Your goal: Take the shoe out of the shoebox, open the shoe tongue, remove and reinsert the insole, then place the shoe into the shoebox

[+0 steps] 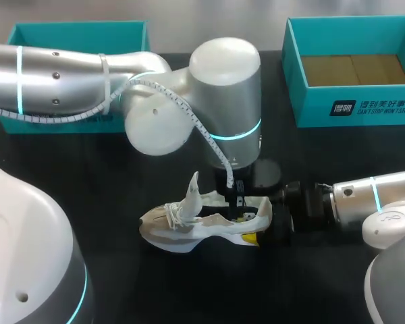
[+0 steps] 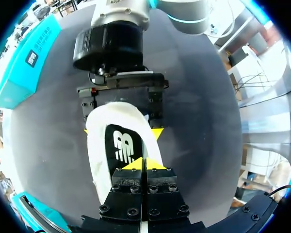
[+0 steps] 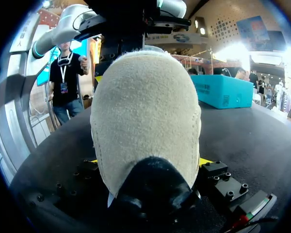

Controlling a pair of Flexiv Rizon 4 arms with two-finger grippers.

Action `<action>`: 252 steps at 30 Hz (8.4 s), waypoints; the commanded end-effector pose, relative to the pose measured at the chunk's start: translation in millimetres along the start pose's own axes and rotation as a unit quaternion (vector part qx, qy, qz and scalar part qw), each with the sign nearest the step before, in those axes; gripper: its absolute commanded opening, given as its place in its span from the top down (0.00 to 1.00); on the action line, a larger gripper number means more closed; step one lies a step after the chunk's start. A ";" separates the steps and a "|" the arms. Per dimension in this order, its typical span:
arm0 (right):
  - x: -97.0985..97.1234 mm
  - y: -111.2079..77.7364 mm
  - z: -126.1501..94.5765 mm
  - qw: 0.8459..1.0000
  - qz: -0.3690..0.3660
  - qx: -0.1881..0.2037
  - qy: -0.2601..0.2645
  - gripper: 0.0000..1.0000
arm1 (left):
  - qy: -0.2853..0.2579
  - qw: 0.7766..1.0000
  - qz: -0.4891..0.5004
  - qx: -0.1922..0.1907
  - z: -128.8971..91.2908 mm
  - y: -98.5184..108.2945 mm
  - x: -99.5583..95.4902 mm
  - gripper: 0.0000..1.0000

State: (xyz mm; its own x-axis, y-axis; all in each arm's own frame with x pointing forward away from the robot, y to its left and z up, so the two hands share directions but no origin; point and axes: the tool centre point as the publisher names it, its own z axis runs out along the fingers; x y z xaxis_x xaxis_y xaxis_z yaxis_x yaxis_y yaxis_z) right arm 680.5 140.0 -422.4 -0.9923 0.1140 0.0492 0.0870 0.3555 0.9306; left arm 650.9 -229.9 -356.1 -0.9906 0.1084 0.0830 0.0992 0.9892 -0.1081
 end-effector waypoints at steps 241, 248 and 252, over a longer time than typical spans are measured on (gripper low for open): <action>0.6 0.6 0.2 1.000 0.001 0.003 0.000 1.00 | -0.365 0.913 -0.146 0.108 -8.8 -25.9 -22.7 0.63; 0.6 0.6 0.2 1.000 0.001 0.003 0.000 1.00 | -0.371 0.908 -0.148 0.128 -12.2 -21.9 -26.7 0.73; 0.6 0.6 0.2 1.000 0.001 0.003 0.000 1.00 | -0.371 0.907 -0.147 0.137 -15.8 -20.5 -28.0 0.72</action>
State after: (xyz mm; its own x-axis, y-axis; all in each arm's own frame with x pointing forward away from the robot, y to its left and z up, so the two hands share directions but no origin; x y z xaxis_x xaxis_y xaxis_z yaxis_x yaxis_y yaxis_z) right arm 681.0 138.9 -422.5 -0.9923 0.1143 0.0486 0.0865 0.3551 0.9308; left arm 676.6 -258.3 -342.8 -0.7664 -0.3536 -0.5363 -0.1123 0.8957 -0.4301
